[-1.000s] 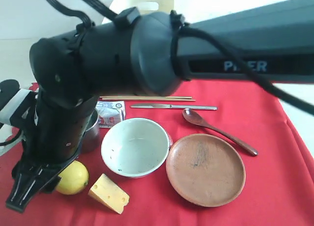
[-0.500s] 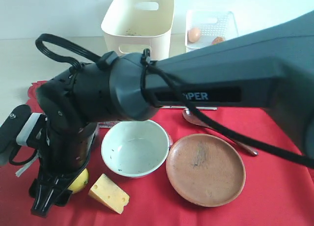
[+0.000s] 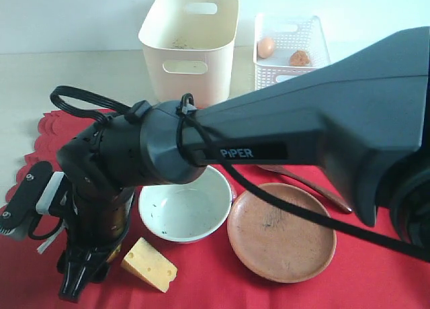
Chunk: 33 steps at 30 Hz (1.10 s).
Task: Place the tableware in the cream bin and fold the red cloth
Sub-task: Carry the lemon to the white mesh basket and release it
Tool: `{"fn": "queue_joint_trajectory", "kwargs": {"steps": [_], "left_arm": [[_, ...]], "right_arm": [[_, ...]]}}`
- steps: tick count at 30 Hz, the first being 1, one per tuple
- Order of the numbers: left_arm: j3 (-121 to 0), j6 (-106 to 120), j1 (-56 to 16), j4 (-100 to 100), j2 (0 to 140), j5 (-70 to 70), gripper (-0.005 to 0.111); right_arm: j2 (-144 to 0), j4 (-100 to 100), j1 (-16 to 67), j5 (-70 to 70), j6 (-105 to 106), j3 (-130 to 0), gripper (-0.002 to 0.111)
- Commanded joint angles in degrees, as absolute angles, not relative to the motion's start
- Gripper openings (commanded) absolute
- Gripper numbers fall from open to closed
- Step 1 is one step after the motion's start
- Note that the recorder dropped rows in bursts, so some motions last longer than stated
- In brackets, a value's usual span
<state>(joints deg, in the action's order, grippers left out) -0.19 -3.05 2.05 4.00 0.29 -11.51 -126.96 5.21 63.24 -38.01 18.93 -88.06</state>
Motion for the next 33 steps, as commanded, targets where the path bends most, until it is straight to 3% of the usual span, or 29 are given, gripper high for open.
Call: {"fn": "queue_joint_trajectory", "kwargs": {"steps": [1,5,8,16,25,33], "left_arm": [[0.0,-2.7,2.1,4.2,0.0,-11.4,0.000],[0.0,-2.7,2.1,4.2,0.0,-11.4,0.000],[0.0,-2.7,2.1,4.2,0.0,-11.4,0.000],[0.0,-2.7,2.1,4.2,0.0,-11.4,0.000],[0.0,-2.7,2.1,4.2,0.0,-11.4,0.000],[0.0,-2.7,2.1,4.2,0.0,-11.4,0.000]], "right_arm": [[-126.8,5.6,63.3,-38.0,18.9,-88.3,0.046],[-124.5,6.3,63.3,-38.0,18.9,-88.3,0.016],[-120.5,5.9,63.2,-37.5,18.8,-88.3,0.000],[-107.8,-3.3,56.0,-35.0,12.2,-88.3,0.000],[-105.1,-6.6,35.8,-31.8,11.7,-88.3,0.000],[-111.2,-6.5,19.7,-18.0,2.8,-88.3,0.000]]}}
